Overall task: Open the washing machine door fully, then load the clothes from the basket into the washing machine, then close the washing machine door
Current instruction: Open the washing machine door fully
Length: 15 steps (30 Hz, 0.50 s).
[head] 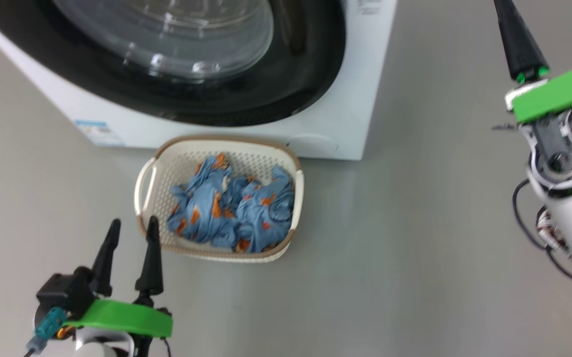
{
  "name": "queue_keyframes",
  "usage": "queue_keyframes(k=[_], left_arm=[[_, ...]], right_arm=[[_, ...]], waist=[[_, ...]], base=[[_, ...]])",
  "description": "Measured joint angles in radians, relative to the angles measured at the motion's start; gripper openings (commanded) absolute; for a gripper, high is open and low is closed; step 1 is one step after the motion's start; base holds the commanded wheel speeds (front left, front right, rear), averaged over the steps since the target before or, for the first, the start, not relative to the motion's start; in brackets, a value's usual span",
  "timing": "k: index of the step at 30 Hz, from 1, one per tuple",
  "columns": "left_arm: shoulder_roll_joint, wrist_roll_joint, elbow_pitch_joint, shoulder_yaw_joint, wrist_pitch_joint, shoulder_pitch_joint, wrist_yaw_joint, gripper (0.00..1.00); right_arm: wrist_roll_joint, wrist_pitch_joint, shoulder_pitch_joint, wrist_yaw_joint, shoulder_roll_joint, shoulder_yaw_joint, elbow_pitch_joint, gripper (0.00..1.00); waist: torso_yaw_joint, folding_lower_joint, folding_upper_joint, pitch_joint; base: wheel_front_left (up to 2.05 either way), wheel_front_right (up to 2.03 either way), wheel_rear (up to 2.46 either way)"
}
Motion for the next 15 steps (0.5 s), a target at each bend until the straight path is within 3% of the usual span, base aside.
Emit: queue_keyframes(k=[9,15], left_arm=[[-0.019,-0.017,-0.009,-0.033,0.000,-0.061,0.000,1.00],[-0.029,-0.029,-0.016,-0.050,0.000,-0.106,0.000,1.00]], right_arm=[[0.161,0.171,-0.143,0.000,-0.078,0.081,-0.007,0.00],[0.266,0.303,-0.214,0.000,-0.094,0.083,0.000,0.00]], waist=[[0.068,0.0001,0.0000,0.094],[0.098,0.0000,0.0000,0.148]], base=[[0.00,0.00,0.00],[0.00,0.00,0.00]])
